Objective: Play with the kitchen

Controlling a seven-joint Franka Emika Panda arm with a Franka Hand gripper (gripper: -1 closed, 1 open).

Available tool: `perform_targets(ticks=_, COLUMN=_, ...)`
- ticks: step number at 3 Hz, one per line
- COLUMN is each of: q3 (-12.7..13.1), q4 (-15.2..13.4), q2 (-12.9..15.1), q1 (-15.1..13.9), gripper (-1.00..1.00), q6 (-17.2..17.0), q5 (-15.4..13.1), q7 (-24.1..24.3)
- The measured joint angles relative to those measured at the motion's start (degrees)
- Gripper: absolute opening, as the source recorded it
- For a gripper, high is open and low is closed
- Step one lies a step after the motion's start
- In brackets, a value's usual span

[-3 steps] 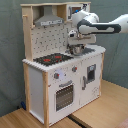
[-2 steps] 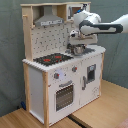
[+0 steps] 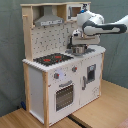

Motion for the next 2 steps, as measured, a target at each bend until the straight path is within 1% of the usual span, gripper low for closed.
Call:
perform_targets(ticks=1, q3=-3.4, q4=-3.1, q2=-0.2, q1=3.3, gripper=-1.0, q6=2.9, q5=-0.2, q7=-0.2)
perform_targets(ticks=2, q3=-6.2, q4=-6.0, q2=-0.2, q1=4.8, gripper=-1.0, q6=7.2, q5=-0.3, q7=-1.3)
